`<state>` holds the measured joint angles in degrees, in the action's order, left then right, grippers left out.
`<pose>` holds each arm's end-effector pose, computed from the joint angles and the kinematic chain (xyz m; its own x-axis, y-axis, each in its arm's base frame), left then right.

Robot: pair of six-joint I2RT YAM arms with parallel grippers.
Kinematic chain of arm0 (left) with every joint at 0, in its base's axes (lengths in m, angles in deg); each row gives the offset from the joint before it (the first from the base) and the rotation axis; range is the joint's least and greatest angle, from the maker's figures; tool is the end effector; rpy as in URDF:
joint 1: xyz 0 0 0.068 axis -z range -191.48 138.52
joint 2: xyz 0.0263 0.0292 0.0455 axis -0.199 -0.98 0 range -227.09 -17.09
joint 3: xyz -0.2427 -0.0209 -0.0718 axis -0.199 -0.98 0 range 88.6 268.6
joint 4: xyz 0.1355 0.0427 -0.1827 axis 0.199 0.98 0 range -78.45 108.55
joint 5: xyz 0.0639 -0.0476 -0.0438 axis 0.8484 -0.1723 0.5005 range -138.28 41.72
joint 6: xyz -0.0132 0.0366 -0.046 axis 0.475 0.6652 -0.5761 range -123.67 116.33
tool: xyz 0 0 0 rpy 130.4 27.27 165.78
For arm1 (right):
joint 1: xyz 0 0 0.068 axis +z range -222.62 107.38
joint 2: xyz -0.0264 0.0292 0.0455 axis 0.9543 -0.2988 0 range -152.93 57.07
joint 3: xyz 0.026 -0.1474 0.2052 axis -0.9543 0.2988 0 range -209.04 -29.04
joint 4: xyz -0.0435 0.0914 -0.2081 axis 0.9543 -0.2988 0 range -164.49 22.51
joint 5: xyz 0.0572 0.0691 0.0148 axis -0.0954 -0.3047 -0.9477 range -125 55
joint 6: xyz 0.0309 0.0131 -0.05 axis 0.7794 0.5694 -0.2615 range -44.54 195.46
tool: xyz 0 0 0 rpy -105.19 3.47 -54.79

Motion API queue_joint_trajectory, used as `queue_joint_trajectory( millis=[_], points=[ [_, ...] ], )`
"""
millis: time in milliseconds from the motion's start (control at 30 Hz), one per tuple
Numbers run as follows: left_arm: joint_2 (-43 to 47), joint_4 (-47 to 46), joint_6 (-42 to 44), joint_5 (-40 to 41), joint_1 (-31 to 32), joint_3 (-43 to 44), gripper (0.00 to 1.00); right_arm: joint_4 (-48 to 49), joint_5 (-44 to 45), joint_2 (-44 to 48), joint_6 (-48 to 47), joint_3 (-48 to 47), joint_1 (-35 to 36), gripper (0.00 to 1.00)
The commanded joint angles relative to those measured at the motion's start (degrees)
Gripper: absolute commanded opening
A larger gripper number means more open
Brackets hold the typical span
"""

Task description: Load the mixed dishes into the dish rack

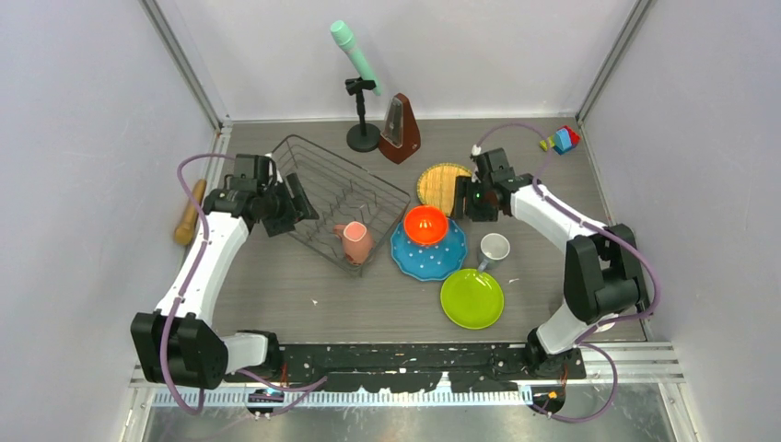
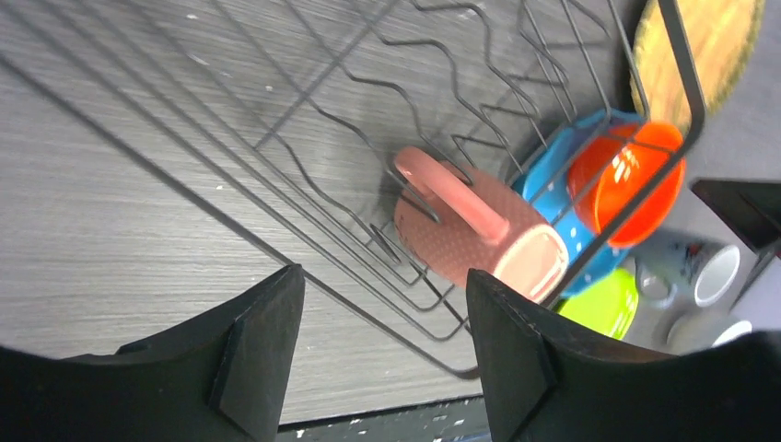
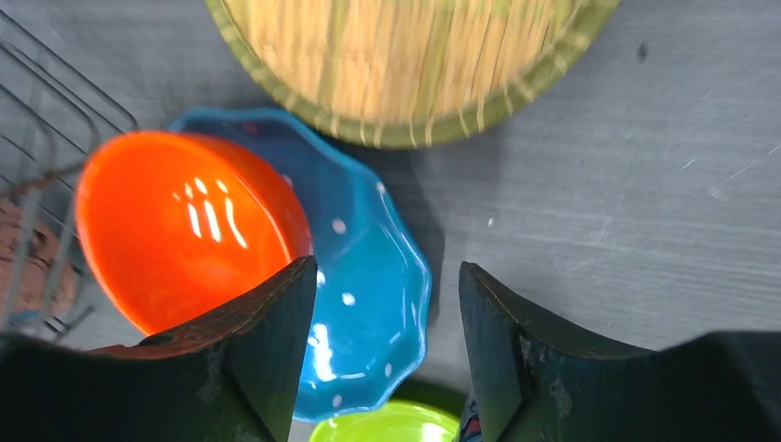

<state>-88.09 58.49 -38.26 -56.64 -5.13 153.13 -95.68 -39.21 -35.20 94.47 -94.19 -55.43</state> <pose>0.2267 -0.0318 0.2854 -0.7680 -0.4798 -0.4243 -0.2922 0.8520 -0.4345 0.2988 0.0958 0.2168 -0.8516 0.0766 -0.5185 -0.0605 0.9683 0.2424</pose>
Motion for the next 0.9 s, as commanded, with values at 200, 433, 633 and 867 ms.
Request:
queue_joint_trajectory(
  millis=[200, 433, 633, 867],
  points=[
    [4.70, -4.14, 7.13, -21.08, -0.04, -0.03, 0.68, 6.00, -7.64, 6.33, 4.17, 6.06, 0.35, 0.64],
    [7.53, -7.66, 7.06, -18.10, 2.58, -1.94, 0.69, 8.29, -4.98, 7.46, 10.97, 6.00, 2.88, 0.62],
    [6.87, -8.44, 6.99, -19.11, 4.55, -1.78, 0.69, 5.37, -1.15, 1.55, 10.87, 1.35, 6.81, 0.61],
    [6.97, -8.12, 8.03, -19.24, 6.38, -0.38, 0.65, 3.68, 2.50, -1.59, 10.14, -0.94, 8.30, 0.49]
  ],
)
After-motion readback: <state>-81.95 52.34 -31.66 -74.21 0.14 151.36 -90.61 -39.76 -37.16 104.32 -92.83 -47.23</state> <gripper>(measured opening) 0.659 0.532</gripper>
